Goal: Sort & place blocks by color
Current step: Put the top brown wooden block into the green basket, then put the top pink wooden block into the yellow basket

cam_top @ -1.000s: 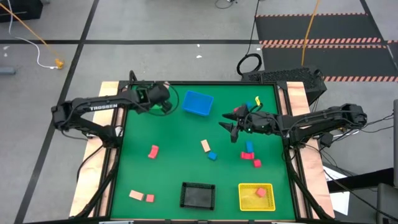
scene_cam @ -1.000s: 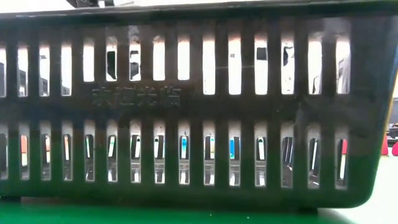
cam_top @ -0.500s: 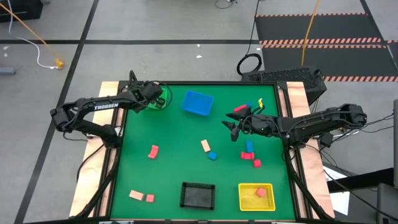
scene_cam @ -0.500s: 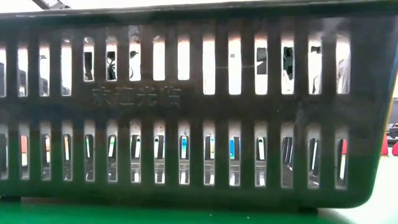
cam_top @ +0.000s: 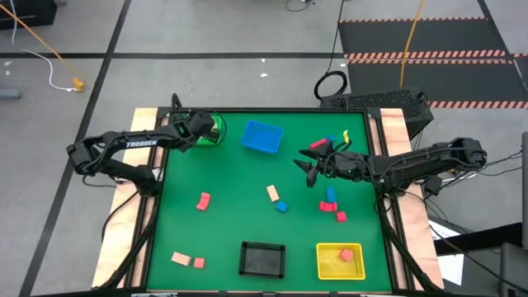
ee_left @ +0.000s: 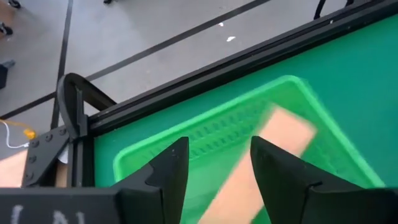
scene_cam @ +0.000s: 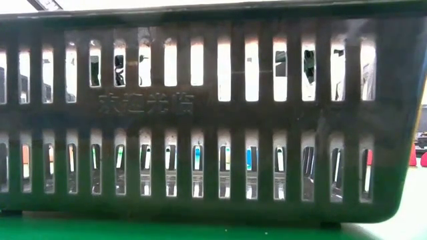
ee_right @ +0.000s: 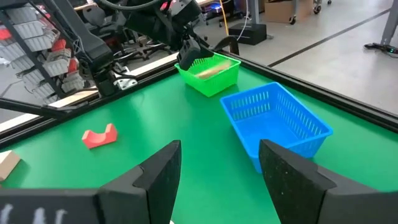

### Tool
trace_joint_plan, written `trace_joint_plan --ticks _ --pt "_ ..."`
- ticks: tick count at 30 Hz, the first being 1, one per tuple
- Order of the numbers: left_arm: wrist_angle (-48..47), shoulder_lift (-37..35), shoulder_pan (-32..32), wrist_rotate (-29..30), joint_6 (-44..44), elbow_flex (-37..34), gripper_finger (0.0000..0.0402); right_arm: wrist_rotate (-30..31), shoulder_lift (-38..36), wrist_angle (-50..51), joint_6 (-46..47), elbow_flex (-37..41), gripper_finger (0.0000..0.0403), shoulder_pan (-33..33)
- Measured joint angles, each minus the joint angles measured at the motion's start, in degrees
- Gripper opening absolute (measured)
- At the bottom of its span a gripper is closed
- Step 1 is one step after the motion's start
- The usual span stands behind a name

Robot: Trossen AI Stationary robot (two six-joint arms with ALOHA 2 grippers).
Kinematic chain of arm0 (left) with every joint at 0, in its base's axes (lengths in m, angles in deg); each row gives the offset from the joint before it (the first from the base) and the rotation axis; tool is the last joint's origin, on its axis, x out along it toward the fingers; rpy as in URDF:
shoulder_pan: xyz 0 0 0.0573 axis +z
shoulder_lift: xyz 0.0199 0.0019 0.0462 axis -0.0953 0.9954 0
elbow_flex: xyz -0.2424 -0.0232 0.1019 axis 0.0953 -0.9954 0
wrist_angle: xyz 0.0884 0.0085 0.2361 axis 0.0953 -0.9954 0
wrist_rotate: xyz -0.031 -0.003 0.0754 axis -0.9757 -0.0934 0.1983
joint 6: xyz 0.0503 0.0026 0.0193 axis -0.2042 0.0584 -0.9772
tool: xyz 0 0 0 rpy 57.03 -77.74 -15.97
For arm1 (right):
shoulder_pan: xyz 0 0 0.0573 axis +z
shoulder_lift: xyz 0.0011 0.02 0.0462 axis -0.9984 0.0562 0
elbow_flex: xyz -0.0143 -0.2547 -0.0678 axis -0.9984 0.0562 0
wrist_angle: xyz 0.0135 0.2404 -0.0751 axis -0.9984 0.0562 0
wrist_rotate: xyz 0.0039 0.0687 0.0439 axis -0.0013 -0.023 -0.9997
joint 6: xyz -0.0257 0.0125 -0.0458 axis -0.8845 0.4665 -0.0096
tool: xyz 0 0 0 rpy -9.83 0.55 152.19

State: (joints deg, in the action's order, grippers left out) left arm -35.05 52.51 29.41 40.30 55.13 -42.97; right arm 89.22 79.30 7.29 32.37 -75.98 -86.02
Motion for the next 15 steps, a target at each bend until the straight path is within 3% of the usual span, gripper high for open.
trace_joint_plan --ticks 8,15 --pt "0.7 -1.4 -3.5 -1.9 2.3 0.0 0.0139 0.0 0.0 0.1 0.0 0.0 0.0206 0.0" --pt "3.3 -6.4 -12.3 -17.5 6.4 0.0 0.0136 0.0 0.0 0.5 0.0 0.0 0.0206 0.0"
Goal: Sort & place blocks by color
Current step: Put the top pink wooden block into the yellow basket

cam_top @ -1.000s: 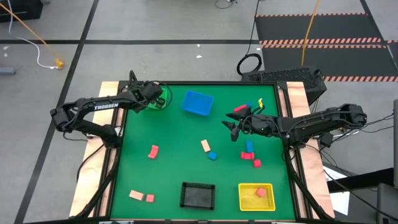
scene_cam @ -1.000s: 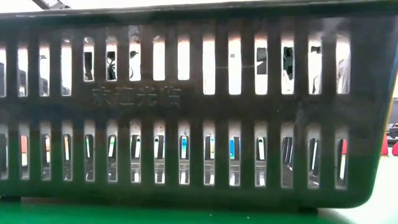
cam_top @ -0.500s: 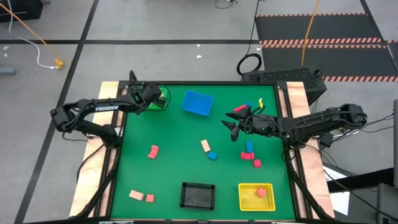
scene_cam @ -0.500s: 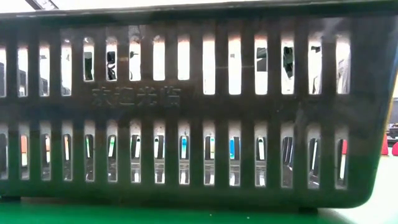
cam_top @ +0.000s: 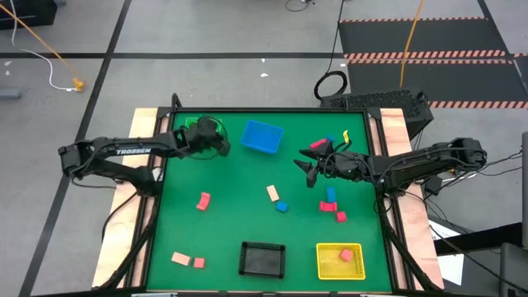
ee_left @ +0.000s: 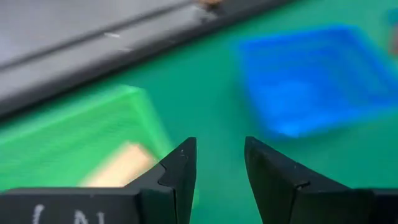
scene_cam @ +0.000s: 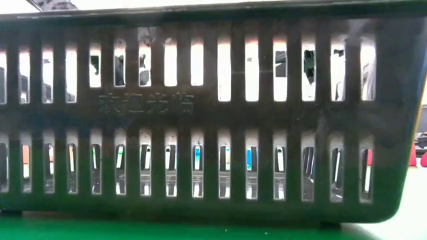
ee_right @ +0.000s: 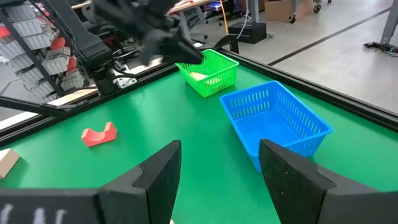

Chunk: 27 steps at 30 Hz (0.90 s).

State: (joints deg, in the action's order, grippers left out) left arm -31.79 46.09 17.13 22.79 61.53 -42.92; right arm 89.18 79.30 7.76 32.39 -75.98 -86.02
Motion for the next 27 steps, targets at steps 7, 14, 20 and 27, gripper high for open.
trace_joint_plan --ticks 7,14,20,27 --pt "-0.9 -1.4 -14.7 -5.7 9.2 0.0 0.0136 0.0 0.0 0.1 0.0 0.0 0.0206 0.0" --pt "-7.4 -1.4 -28.0 -5.9 22.6 0.0 0.0136 0.0 0.0 0.1 0.0 0.0 0.0206 0.0" --pt "-22.6 -1.3 -35.7 -6.4 39.5 0.0 0.0136 0.0 0.0 0.4 0.0 0.0 0.0206 0.0" --pt "-29.2 -1.3 -39.9 -4.2 48.5 0.0 0.0136 0.0 0.0 1.1 0.0 0.0 0.0206 0.0"
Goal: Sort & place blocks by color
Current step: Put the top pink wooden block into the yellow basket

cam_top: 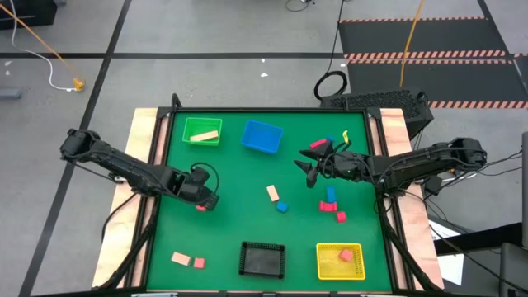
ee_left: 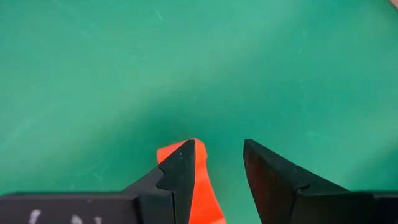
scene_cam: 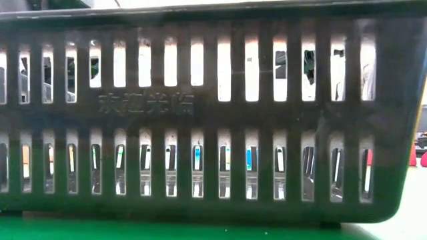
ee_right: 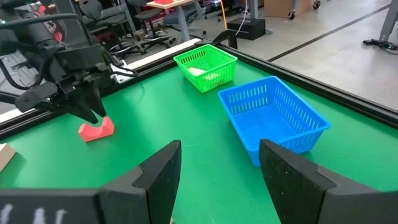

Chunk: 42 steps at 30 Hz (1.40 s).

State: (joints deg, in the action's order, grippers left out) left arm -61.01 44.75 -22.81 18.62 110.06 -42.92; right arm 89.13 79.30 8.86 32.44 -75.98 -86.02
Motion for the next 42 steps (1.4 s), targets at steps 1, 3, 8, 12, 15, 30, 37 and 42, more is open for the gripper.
trace_joint_plan --ticks 1,3,8,12,15,30,37,42 --pt "0.1 0.0 0.0 0.2 0.0 0.0 0.0136 0.0 0.0 0.0 0.0 0.0 0.0206 0.0" --pt "0.2 0.0 0.1 0.4 0.0 0.0 0.0138 0.0 0.0 0.0 0.0 0.0 0.0206 0.0" --pt "0.2 0.0 0.1 -1.1 0.7 0.0 0.0161 0.0 0.0 0.0 0.0 0.0 0.0206 0.0" --pt "0.1 0.0 0.1 -1.7 -0.9 0.0 0.0191 0.0 0.0 0.0 0.0 0.0 0.0206 0.0" --pt "0.1 0.0 0.1 -2.2 -1.1 0.0 0.0218 0.0 0.0 0.0 0.0 0.0 0.0206 0.0" --pt "-4.2 0.0 -0.3 -3.8 4.4 0.0 0.0309 0.0 0.0 -0.8 0.4 1.3 0.0206 0.0" --pt "-3.4 4.3 -0.3 -3.6 4.5 -0.9 0.0295 0.0 0.0 -1.2 0.4 1.3 0.0206 0.0" --pt "-1.7 8.4 -0.3 -3.6 4.2 -1.2 0.0279 0.0 0.0 -1.4 0.4 1.3 0.0206 0.0"
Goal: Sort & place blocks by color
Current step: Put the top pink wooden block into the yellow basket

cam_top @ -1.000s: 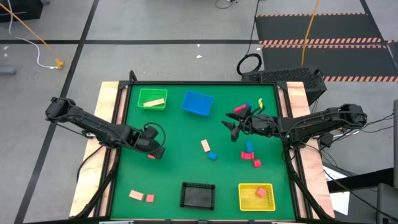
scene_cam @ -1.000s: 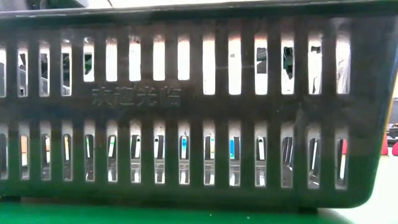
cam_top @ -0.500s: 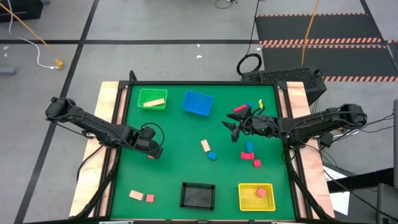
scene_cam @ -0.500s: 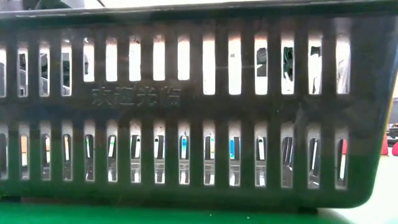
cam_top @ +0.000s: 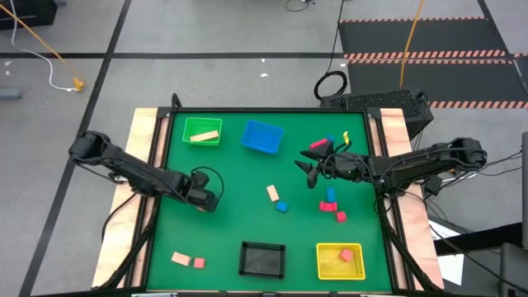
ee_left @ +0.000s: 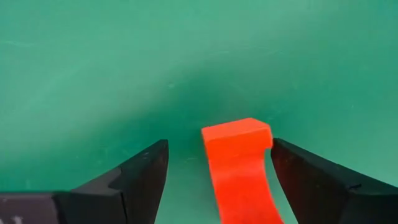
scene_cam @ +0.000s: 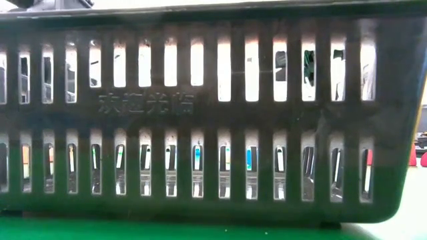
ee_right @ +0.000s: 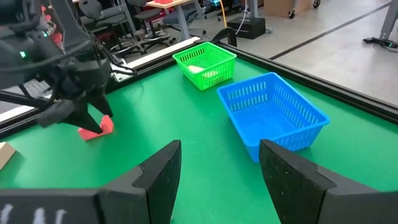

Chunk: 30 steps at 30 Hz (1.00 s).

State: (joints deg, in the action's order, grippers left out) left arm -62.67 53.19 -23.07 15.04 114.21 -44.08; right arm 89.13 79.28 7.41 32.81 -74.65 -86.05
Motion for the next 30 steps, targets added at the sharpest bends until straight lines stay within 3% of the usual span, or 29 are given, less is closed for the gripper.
trace_joint_plan --ticks 7,14,24,30 --pt "0.5 3.4 0.0 1.4 -1.3 0.2 0.0245 0.0 0.0 -0.1 -0.1 0.0 0.0206 0.0" --pt "0.6 3.1 1.6 2.1 -2.7 0.7 0.0134 0.0 0.0 -0.1 0.0 0.0 0.0206 0.0" --pt "5.6 3.1 6.2 6.1 -12.2 4.3 0.0134 0.0 0.0 -0.1 3.2 0.0 0.0206 0.0" --pt "23.1 3.1 8.6 15.7 -26.5 7.8 0.0134 0.0 0.0 -0.2 4.8 0.0 0.0206 0.0"
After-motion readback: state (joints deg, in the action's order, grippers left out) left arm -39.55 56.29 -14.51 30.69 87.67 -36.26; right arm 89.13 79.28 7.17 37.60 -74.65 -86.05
